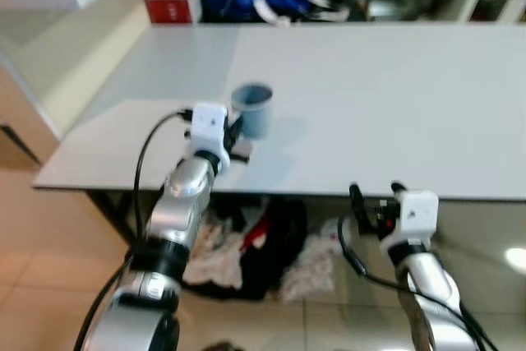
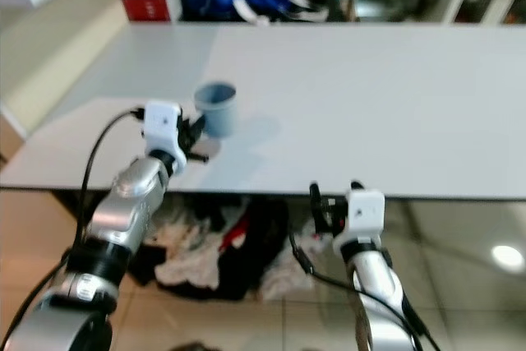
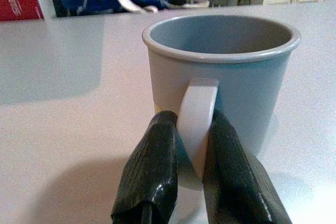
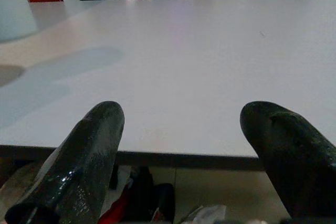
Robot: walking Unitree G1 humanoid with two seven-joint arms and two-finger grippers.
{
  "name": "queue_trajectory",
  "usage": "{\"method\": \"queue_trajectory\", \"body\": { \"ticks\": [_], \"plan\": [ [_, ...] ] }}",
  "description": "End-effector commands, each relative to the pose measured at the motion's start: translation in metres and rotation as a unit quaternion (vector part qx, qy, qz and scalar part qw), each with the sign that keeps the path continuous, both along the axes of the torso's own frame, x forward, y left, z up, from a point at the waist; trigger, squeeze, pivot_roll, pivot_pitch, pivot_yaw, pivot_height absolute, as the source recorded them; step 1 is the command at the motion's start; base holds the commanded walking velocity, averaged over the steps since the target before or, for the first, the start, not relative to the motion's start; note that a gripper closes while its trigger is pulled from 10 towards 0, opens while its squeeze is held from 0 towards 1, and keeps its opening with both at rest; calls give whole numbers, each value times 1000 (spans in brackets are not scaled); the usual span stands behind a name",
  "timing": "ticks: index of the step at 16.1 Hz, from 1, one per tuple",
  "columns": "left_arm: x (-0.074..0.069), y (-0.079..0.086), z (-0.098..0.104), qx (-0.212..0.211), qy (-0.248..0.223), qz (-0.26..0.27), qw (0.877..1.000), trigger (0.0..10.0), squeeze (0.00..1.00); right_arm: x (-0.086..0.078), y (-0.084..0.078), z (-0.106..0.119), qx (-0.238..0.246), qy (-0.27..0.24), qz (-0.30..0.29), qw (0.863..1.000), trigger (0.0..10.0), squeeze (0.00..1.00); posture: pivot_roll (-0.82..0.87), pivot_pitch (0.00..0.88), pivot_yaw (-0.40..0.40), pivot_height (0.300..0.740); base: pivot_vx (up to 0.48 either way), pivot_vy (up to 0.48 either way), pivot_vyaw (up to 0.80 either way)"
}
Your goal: Setting the table
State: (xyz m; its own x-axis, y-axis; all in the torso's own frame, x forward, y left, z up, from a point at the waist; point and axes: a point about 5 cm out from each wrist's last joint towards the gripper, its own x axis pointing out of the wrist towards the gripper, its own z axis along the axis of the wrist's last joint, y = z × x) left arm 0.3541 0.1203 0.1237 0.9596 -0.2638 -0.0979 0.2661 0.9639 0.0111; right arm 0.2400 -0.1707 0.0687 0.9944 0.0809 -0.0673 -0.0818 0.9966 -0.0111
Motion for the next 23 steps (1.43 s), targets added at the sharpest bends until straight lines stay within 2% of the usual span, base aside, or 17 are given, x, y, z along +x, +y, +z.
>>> {"method": "queue_trajectory", "body": {
  "ticks": [1, 2, 3, 6, 10, 13, 14, 16, 17, 18, 23],
  "plan": [
    [8, 0, 6, -6, -2, 9, 1000, 0, 0, 2, 3, 4, -2, -6, 7, 1000, 10000, 0, -117, 0, 56, 740, 0, 0, 0],
    [9, -1, 5, -5, 0, 9, 1000, 0, 0, 2, 3, 4, -2, -6, 7, 1000, 10000, 0, -117, 0, 56, 740, 0, 0, 0],
    [11, -6, 2, -5, 6, 10, 1000, 0, 0, 2, 9, 15, 19, -22, 25, 999, 10000, 0, -126, 0, 56, 740, 0, 0, 0],
    [14, -9, -4, 26, 5, 14, 1000, 0, 0, 3, 14, 34, 38, -37, 76, 996, 10000, 0, -147, 0, 55, 740, 0, 0, 0],
    [18, -6, -9, 79, -4, 29, 996, 0, 0, 5, 12, 41, 40, -29, 102, 994, 10000, 0, -164, 0, 44, 740, 0, 0, 0],
    [19, -6, -12, 78, 4, 31, 996, 0, 0, -1, 12, 37, 47, -16, 100, 994, 10000, 0, -169, 4, 46, 740, 0, 0, 0],
    [20, -6, -14, 78, 9, 34, 996, 10000, 0, -3, 15, 36, 51, -10, 105, 993, 10000, 0, -170, 5, 46, 740, 0, 0, 0],
    [19, -4, -17, 79, 16, 41, 996, 10000, 0, -7, 21, 33, 58, -1, 110, 992, 10000, 0, -170, 7, 50, 740, 0, 0, 0],
    [19, -3, -19, 81, 18, 44, 996, 10000, 361, -8, 22, 32, 59, 1, 112, 992, 10000, 0, -171, 7, 50, 740, 0, 0, 0],
    [19, -3, -20, 82, 21, 46, 995, 10000, 1000, -8, 22, 32, 59, 4, 112, 992, 10000, 0, -171, 7, 50, 740, 0, 0, 0],
    [16, -2, -28, 75, 41, 48, 995, 10000, 1000, -11, 20, 28, 56, 16, 110, 992, 10000, 0, -172, 0, 48, 740, 0, 0, 0]
  ]
}}
